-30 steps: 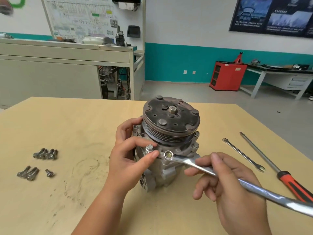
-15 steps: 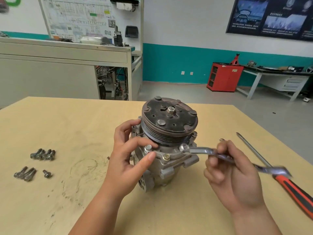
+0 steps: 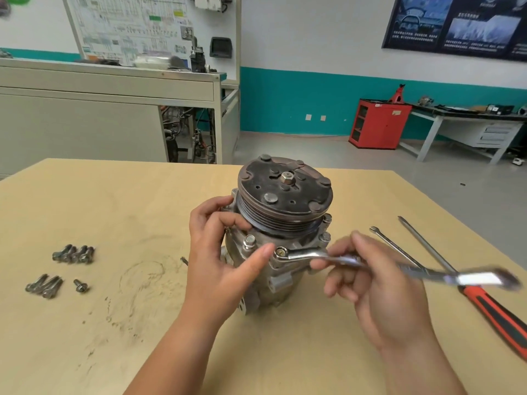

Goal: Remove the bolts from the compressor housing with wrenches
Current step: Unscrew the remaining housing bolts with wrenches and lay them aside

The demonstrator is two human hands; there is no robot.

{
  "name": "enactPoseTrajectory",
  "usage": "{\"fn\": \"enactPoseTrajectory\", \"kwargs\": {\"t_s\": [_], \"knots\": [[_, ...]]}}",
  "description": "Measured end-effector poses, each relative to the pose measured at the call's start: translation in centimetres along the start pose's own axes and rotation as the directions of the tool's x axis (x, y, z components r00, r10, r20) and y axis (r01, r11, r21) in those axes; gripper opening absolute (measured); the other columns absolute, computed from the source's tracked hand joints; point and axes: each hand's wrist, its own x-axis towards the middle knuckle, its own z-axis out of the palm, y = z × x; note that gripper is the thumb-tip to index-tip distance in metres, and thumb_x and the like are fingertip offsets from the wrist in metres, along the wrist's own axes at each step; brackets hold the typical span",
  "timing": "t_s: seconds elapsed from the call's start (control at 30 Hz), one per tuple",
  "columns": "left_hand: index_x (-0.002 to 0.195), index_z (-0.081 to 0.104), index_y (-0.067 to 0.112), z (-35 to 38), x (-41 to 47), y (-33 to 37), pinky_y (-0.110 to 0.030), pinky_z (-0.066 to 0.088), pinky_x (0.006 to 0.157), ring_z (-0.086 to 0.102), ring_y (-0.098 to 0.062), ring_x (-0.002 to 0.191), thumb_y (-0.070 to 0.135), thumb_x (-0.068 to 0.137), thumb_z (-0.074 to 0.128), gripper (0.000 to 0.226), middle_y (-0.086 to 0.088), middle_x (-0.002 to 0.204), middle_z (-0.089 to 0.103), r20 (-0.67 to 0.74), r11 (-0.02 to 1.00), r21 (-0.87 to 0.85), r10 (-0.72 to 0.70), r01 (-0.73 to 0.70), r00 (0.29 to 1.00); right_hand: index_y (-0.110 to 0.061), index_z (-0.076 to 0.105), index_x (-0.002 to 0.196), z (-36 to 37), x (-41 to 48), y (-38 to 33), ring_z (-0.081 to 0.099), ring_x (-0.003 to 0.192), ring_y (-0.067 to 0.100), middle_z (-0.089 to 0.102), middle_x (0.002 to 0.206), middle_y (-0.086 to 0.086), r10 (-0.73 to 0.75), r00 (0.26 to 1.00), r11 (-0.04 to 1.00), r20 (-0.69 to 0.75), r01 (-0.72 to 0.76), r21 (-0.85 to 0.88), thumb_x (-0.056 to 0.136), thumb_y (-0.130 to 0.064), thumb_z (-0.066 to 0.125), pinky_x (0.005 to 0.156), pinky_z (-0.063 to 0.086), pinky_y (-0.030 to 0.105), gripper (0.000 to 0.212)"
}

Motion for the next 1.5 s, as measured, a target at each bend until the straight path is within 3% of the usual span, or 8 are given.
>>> {"fn": "enactPoseTrajectory", "kwargs": {"t_s": [0.13, 0.33, 0.57, 0.73, 0.87, 1.03, 1.33, 1.5], "knots": [[0.085, 0.066, 0.033, -0.4, -0.1, 0.3, -0.024, 0.035, 0.104, 0.04, -0.009, 0.129, 0.038, 0.082, 0.051, 0.016, 0.007, 0.126, 0.044, 0.068, 0.999, 0.042, 0.014, -0.017, 0.998, -0.013, 0.068, 0.053, -1.4, 2.9, -1.0, 0.051, 0.032, 0.013, 0.065, 0.053, 0.015, 0.213, 0.956, 0.961, 0.201, -0.242, 0.133, 0.075, -0.028, 0.044, 0.033, 0.028, 0.013, 0.036], [0.078, 0.061, 0.036, -0.4, -0.2, -0.1, -0.036, 0.041, 0.1, 0.045, -0.016, 0.128, 0.036, 0.076, 0.065, 0.005, 0.016, 0.125, 0.049, 0.014, 0.999, -0.043, -0.01, 0.011, 1.0, -0.021, 0.066, 0.06, -1.7, -0.2, -0.8, 0.052, 0.036, 0.012, 0.066, 0.055, 0.007, -0.074, 0.979, 0.949, 0.189, 0.011, 0.315, 0.069, -0.047, 0.064, 0.044, 0.04, 0.011, 0.028], [0.085, 0.055, 0.04, 0.0, -0.2, 0.6, -0.042, 0.044, 0.1, 0.046, -0.014, 0.125, 0.042, 0.073, 0.067, 0.017, 0.011, 0.118, 0.048, -0.007, 0.998, 0.059, 0.002, -0.002, 1.0, -0.03, 0.067, 0.067, 1.8, -3.9, 0.9, 0.055, 0.036, 0.016, 0.072, 0.072, 0.01, -0.192, 0.978, 0.98, -0.086, 0.196, 0.044, 0.059, -0.058, 0.069, 0.04, 0.033, 0.011, 0.029], [0.087, 0.067, 0.031, -0.6, -0.4, 0.7, -0.031, 0.038, 0.103, 0.046, -0.017, 0.127, 0.036, 0.086, 0.052, 0.016, 0.008, 0.122, 0.05, 0.04, 0.997, 0.077, 0.023, -0.026, 0.999, -0.033, 0.067, 0.072, 2.4, -3.9, 0.7, 0.058, 0.038, 0.018, 0.071, 0.07, 0.011, -0.195, 0.979, 0.98, -0.063, 0.193, -0.044, 0.059, -0.074, 0.063, 0.037, 0.031, 0.013, 0.043], [0.084, 0.067, 0.029, -0.7, -0.6, 0.3, -0.046, 0.041, 0.104, 0.047, -0.02, 0.128, 0.037, 0.081, 0.062, 0.01, 0.009, 0.122, 0.052, -0.009, 0.998, 0.057, 0.02, -0.019, 1.0, -0.029, 0.068, 0.073, 2.2, -3.6, 0.2, 0.058, 0.039, 0.018, 0.072, 0.07, 0.009, -0.201, 0.979, 0.977, -0.034, 0.197, -0.085, 0.06, -0.08, 0.056, 0.038, 0.031, 0.012, 0.054], [0.075, 0.054, 0.033, 0.0, -0.3, 0.9, -0.044, 0.048, 0.094, 0.051, -0.009, 0.12, 0.039, 0.07, 0.072, 0.02, 0.011, 0.115, 0.053, -0.101, 0.999, 0.046, -0.013, 0.018, 0.995, -0.023, 0.068, 0.069, 1.4, -2.2, -0.1, 0.056, 0.038, 0.015, 0.071, 0.067, 0.011, -0.188, 0.982, 0.971, 0.002, 0.186, -0.148, 0.075, -0.045, 0.055, 0.038, 0.033, 0.012, 0.026], [0.08, 0.066, 0.031, -0.3, -0.5, 1.5, -0.014, 0.035, 0.099, 0.046, -0.004, 0.123, 0.037, 0.08, 0.056, 0.012, 0.006, 0.121, 0.052, 0.015, 0.995, 0.099, -0.018, 0.017, 1.0, -0.017, 0.067, 0.057, -2.0, 3.4, -1.5, 0.045, 0.034, 0.007, 0.064, 0.055, 0.011, 0.12, 0.965, 0.954, 0.232, -0.176, 0.241, 0.071, -0.033, 0.054, 0.037, 0.021, 0.014, 0.025], [0.074, 0.062, 0.032, 0.1, -0.7, 1.4, -0.026, 0.041, 0.096, 0.048, 0.0, 0.118, 0.043, 0.073, 0.064, 0.011, 0.012, 0.117, 0.052, -0.113, 0.988, 0.15, -0.009, 0.026, 0.994, -0.02, 0.068, 0.065, -3.0, -0.4, 0.1, 0.045, 0.039, 0.007, 0.066, 0.064, 0.01, -0.011, 0.997, 0.956, 0.073, -0.011, 0.292, 0.059, -0.054, 0.076, 0.04, 0.024, 0.016, 0.035]]}}
